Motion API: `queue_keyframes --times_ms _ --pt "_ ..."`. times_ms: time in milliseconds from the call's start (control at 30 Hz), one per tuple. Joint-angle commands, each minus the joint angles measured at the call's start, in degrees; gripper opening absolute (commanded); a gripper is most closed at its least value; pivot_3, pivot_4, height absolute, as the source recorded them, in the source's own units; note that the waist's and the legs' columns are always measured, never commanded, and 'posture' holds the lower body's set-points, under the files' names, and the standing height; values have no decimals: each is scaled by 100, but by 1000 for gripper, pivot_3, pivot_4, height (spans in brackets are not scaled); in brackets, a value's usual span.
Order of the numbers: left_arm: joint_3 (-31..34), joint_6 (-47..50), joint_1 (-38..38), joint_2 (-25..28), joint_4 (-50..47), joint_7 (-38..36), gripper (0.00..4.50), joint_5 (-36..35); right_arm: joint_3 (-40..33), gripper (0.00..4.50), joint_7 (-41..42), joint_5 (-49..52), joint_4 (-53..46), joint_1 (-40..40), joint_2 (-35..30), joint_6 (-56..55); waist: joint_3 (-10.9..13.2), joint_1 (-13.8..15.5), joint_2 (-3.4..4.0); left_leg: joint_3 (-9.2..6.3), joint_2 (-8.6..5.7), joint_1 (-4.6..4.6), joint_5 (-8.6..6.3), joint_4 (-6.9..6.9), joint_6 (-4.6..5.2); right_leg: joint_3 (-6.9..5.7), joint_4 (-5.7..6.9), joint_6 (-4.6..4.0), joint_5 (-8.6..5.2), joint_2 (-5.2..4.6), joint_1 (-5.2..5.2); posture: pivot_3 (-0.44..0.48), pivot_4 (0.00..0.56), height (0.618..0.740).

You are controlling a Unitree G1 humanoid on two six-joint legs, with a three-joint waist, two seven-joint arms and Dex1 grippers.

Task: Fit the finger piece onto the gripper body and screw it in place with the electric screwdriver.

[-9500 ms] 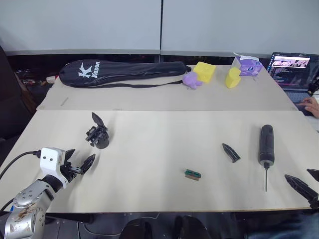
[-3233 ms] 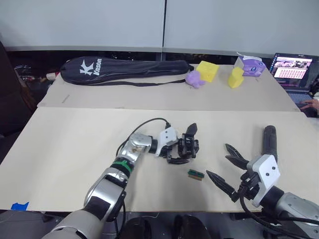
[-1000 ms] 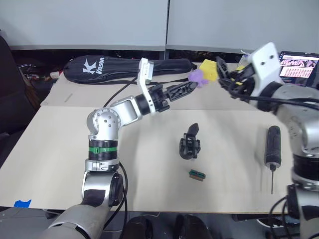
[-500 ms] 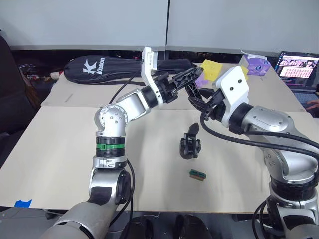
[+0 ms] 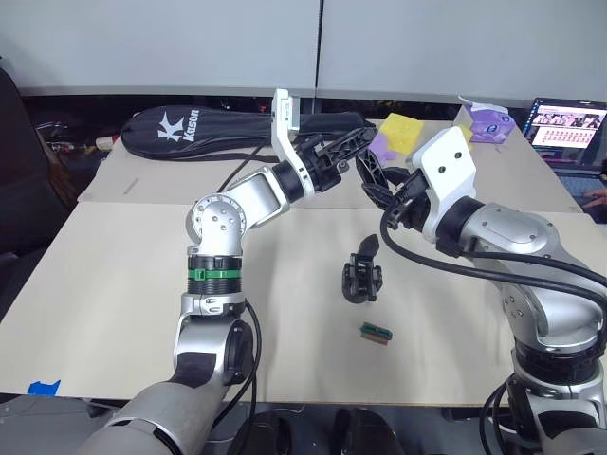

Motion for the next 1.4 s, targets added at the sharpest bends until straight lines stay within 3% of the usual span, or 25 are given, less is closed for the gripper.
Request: queue_keyframes --times_ms 33,67,133,267,433,533,633,767,1067,1100,1333,1400 --pt "-83 -175 -136 21 -29 -139 0 41 -122 1121 -67 -158 -217 -164 -117 -305 0 -1 0 0 1 0 0 0 0 0 0 0 0 1 0 0 150 740" --pt "-169 -222 -149 85 -18 -269 0 100 -191 1121 -38 -77 -255 -175 -120 -251 0 -3 0 0 0 0 0 0 0 0 0 0 0 0 0 0 150 740" --pt "-358 -289 -209 253 32 -602 0 221 -402 2158 112 169 -386 -203 -190 -66 0 -8 0 1 0 0 0 0 0 0 0 0 0 1 0 0 150 740" --pt "-809 -261 -524 846 346 -1796 0 421 -1278 3471 1025 1552 -425 -443 -519 746 1 -15 1 2 -1 -1 0 -1 -1 -3 -2 0 0 5 -1 0 150 740" --pt "-1516 -204 -885 1621 695 -3908 0 576 -2170 3471 2206 3523 749 -976 -1051 1851 2 -35 2 2 0 1 0 -4 0 -6 -7 0 0 7 4 0 150 740" --pt "-1884 -129 -1142 1961 1040 -5118 0 669 -2137 3471 2740 4133 1735 -1119 -1180 2179 2 -56 2 5 1 4 0 -1 1 -5 -5 0 0 6 5 0 150 740" --pt "-2192 -194 -1246 2155 1189 -5948 0 843 -1663 3471 3033 4107 2162 -1069 -1282 2108 2 -82 3 5 2 1 0 -3 1 1 -2 -1 0 3 -1 0 150 740" --pt "-2322 -297 -1305 2168 1303 -6320 0 1066 -1196 3471 3343 4215 2141 -1124 -1315 2028 3 -95 3 4 2 -5 0 -4 2 5 -1 -1 0 0 -9 0 150 740" --pt "-2309 -501 -1278 2015 1364 -6452 0 1379 -776 3471 2735 4139 2426 -1653 -542 2025 3 -91 4 -11 3 -18 4 3 9 10 4 -2 0 -17 -13 0 150 740" --pt "-2307 -511 -1281 2006 1370 -6467 0 1401 -735 2946 2683 4099 2424 -1660 -506 1990 3 -87 4 -12 3 -20 4 2 9 10 4 -1 0 -17 -14 0 150 740" --pt "-2295 -610 -1325 1982 1510 -6538 0 1544 -441 602 2854 3880 2231 -1562 -735 1663 4 -72 5 -13 0 -30 6 4 12 -1 6 -1 1 -17 -19 0 150 740" --pt "-2322 -638 -1302 1993 1513 -6558 0 1625 -390 330 2941 3802 2195 -1511 -816 1494 4 -81 4 -12 1 -29 6 4 12 0 3 0 0 -15 -19 0 150 740"
